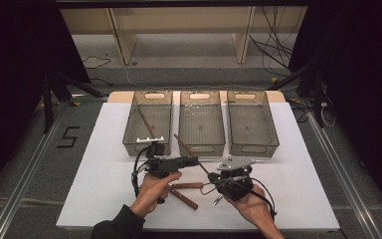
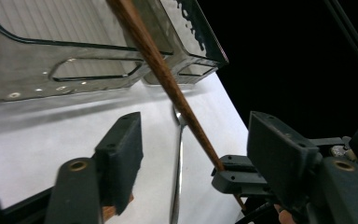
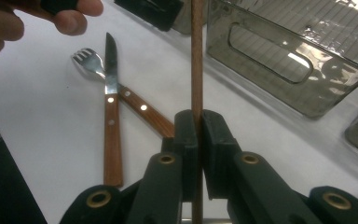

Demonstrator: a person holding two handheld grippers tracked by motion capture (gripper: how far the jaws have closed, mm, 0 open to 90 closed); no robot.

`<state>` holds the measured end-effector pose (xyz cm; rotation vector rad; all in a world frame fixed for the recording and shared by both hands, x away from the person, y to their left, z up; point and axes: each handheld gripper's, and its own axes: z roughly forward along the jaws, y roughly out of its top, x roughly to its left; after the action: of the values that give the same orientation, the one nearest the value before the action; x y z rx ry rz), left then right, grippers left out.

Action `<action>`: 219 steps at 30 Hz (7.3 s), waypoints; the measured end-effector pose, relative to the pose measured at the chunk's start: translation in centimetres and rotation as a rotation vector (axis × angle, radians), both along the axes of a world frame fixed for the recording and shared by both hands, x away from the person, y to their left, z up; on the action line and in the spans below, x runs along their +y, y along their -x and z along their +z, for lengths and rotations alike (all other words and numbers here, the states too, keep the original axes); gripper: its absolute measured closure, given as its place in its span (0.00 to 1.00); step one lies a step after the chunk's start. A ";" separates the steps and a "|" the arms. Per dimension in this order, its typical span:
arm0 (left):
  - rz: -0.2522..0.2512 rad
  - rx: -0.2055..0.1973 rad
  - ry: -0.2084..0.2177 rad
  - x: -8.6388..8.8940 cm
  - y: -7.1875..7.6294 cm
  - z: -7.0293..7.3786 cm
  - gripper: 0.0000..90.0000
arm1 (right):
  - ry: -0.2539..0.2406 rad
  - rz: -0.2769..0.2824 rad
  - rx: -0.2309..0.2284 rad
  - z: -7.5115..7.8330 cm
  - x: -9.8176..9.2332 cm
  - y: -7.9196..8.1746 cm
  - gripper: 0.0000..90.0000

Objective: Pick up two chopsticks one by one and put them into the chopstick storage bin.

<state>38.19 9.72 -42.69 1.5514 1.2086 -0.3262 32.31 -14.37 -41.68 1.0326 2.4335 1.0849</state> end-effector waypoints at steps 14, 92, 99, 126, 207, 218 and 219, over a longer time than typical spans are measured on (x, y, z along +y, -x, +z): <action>-0.024 0.029 0.073 -0.8 -0.2 -0.7 0.63 | -0.023 0.010 -0.017 0.0 0.3 0.2 0.95; 0.287 -0.093 -0.039 14.7 -11.3 9.6 0.94 | -0.155 -0.054 0.025 -1.1 -5.8 1.6 0.32; 0.309 -0.066 -0.077 14.6 -12.4 8.7 0.94 | -0.156 -0.055 0.018 -1.1 -6.0 1.6 0.32; 0.249 -0.002 -0.239 10.8 -14.1 5.3 0.94 | -0.155 -0.053 0.020 -1.1 -6.0 1.7 0.31; 0.057 -0.417 -0.323 11.1 4.0 -0.4 0.19 | -0.056 0.006 0.076 -2.0 -5.1 -1.5 0.40; 0.051 -0.471 -0.351 11.0 5.8 -0.7 0.19 | -0.027 -0.031 0.097 -2.6 -5.6 -3.6 0.60; 0.050 -0.473 -0.348 11.1 5.9 -0.7 0.19 | -0.027 -0.031 0.097 -2.6 -5.6 -3.6 0.60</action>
<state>32.26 20.82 -43.36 1.7621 0.9550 0.2900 35.91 -19.95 -44.29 1.1528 2.4754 1.0852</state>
